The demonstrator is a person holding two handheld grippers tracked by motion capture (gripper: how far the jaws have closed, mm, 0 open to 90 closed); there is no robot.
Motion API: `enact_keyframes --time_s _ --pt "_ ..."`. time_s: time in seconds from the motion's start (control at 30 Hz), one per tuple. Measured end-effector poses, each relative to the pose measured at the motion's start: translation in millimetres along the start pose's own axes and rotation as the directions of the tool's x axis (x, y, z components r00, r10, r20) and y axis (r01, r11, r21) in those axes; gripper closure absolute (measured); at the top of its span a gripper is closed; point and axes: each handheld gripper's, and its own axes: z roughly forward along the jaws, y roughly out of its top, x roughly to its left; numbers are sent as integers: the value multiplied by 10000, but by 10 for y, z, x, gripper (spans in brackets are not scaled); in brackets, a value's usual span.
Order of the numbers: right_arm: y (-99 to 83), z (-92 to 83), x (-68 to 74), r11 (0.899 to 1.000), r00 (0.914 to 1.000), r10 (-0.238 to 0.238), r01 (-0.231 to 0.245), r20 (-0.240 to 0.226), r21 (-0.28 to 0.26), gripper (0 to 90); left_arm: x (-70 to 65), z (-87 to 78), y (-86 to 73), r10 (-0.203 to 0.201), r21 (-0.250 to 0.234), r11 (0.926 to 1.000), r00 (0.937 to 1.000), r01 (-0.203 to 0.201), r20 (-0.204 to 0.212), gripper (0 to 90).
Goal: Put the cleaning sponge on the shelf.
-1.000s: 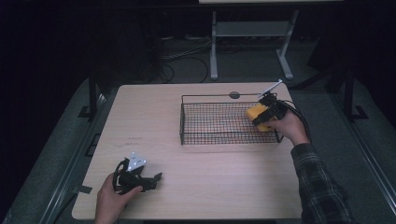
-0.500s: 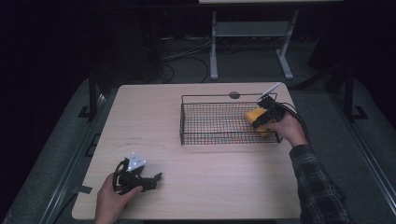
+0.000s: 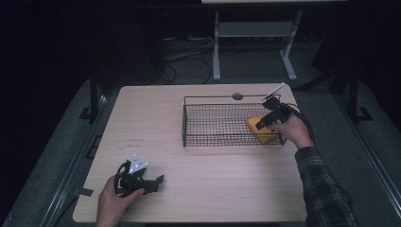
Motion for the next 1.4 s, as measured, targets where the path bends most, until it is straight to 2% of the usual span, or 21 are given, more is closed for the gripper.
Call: enact_keyframes --time_s 0.37,0.47,0.73,0.97,1.13,1.23,1.33,1.4 --pt "-118 -241 15 9986 9999 -146 148 39 -506 166 0 0 0 1 -3 10000 10000 -1 -2 128" --pt "-215 -366 37 9960 9999 -129 122 -66 -888 166 0 0 0 -1 -6 10000 10000 1 -1 128" --pt "-442 -570 119 9900 9995 -317 302 -88 -1376 160 0 0 0 0 -3 10000 10000 0 -1 128" --pt "-642 -647 195 9867 9987 -483 452 -166 -1562 138 0 0 0 1 -3 10000 10000 -1 -1 128" --pt "-881 -688 279 9839 9980 -604 562 -195 -1699 133 0 0 0 -1 -6 10000 10000 1 1 128" --pt "-978 -689 298 9828 9978 -597 537 -285 -1767 132 0 0 0 1 -6 10000 10000 -1 -1 129" --pt "-1138 -656 332 9818 9980 -598 553 -194 -1817 131 0 0 0 1 -3 10000 10000 -1 -3 128" --pt "-1177 -638 338 9815 9980 -617 576 -166 -1826 131 0 0 0 2 -2 10000 10000 -2 -1 129"
